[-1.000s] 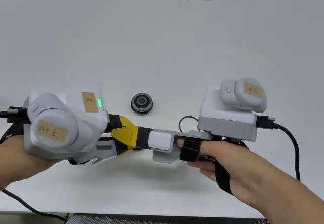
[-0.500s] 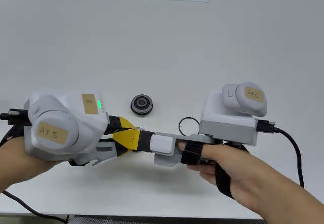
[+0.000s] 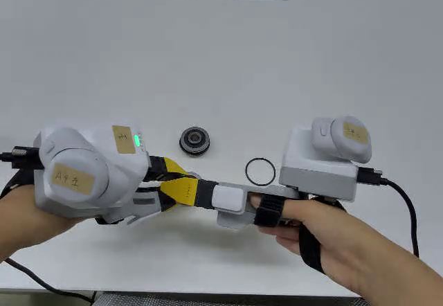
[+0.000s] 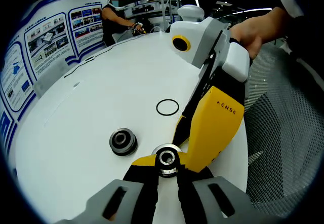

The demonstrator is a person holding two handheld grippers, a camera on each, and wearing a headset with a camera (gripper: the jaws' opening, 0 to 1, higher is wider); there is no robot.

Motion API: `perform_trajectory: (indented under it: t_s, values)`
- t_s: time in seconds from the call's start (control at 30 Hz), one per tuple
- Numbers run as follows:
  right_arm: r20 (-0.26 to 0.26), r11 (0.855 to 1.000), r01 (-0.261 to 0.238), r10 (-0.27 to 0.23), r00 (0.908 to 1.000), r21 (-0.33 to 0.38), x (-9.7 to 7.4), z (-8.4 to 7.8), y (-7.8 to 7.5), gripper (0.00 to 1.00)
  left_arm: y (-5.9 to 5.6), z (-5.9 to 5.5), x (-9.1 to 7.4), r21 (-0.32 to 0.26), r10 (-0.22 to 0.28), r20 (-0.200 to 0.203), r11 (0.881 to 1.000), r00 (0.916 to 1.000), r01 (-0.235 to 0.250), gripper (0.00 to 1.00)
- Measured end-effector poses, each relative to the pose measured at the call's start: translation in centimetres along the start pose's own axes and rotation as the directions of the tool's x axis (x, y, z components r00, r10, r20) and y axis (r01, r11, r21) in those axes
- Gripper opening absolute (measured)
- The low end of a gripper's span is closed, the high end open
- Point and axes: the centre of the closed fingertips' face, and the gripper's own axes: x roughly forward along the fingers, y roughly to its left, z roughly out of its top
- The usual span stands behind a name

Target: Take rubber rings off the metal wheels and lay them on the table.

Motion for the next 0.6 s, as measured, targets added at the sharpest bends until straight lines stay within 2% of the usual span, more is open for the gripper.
perform_trajectory:
  t_s: [0.13,0.23,0.33,0.6]
  values:
    - [-0.002,1.0,-0.003,0.003,1.0,-0.002,-0.05,-0.03,-0.37,0.53,0.0,0.02,0.0,0.0,0.0,-0.001,1.0,1.0,0.0,0.13]
    - [0.01,0.999,-0.022,0.022,0.9997,0.04,-0.18,0.2,-0.6,0.51,0.01,0.05,0.0,0.001,0.0,-0.003,1.0,1.0,0.0,0.13]
    - [0.037,1.0,-0.021,0.021,0.9991,0.021,-0.28,0.54,-0.31,0.5,0.04,0.06,0.0,0.0,0.001,-0.003,1.0,1.0,-0.001,0.13]
    - [0.028,1.0,-0.02,0.019,0.9994,0.015,-0.52,0.41,-0.51,0.47,0.05,0.06,-0.01,0.001,0.001,-0.004,1.0,1.0,-0.001,0.13]
